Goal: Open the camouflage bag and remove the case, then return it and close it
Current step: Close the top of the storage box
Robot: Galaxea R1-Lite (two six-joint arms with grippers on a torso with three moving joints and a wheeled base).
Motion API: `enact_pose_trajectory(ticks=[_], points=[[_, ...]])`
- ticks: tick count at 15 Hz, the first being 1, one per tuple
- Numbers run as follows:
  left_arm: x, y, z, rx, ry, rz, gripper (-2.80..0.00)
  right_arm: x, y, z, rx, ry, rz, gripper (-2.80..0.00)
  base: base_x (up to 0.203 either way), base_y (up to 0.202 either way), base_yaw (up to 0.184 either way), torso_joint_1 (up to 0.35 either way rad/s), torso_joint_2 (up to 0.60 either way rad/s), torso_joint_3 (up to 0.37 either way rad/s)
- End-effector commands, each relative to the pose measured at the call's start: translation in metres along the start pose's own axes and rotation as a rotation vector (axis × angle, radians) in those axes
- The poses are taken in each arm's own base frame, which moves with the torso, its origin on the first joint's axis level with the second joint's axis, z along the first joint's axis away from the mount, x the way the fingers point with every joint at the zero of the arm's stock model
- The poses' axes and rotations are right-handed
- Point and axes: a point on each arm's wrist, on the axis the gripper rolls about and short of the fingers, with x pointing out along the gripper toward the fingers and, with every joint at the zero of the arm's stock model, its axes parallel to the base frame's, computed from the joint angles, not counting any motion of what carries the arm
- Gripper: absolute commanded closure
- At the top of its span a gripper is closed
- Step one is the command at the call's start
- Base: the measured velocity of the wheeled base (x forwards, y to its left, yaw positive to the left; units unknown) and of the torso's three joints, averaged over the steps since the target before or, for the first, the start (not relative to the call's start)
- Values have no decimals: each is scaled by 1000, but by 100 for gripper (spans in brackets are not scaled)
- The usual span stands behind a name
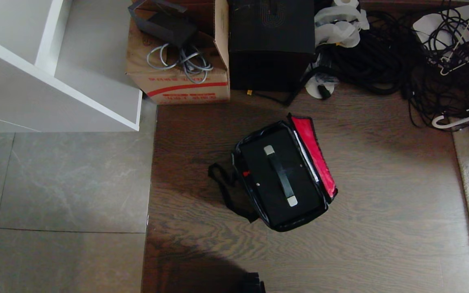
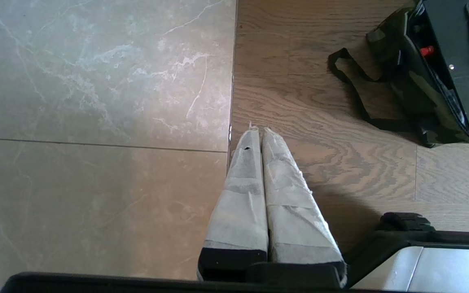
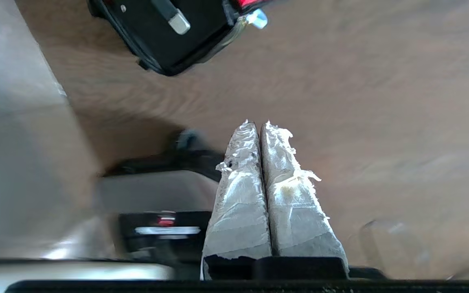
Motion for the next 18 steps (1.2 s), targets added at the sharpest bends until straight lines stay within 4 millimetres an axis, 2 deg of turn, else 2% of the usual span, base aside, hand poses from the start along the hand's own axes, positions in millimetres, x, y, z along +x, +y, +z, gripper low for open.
enact_pose_trajectory(ticks=[1,3,4,6,8,10,11,13,14,18], points=[[0,0,0,0,2,0,0,96,3,52,154,264,-80,0,0,0,0,0,0,0],[0,0,0,0,1,0,0,166,1,78,250,310,-101,0,0,0,0,0,0,0],[0,0,0,0,0,0,0,202,-2,85,286,316,-107,0,0,0,0,0,0,0],[0,0,0,0,2,0,0,271,-15,86,336,302,-110,0,0,0,0,3,1,14],[0,0,0,0,1,0,0,324,-29,77,368,289,-108,0,0,0,0,0,0,0],[0,0,0,0,1,0,0,360,-38,71,387,264,-97,0,0,0,0,0,0,0],[0,0,0,0,0,0,0,371,-40,73,390,244,-88,0,0,0,0,0,0,0],[0,0,0,0,2,0,0,380,-41,67,401,262,-92,0,0,0,0,0,0,0],[0,0,0,0,2,0,0,384,-40,62,398,273,-91,-280,0,0,0,0,0,0],[0,0,0,0,2,0,0,398,-35,46,387,316,-94,-280,0,0,0,0,0,0]])
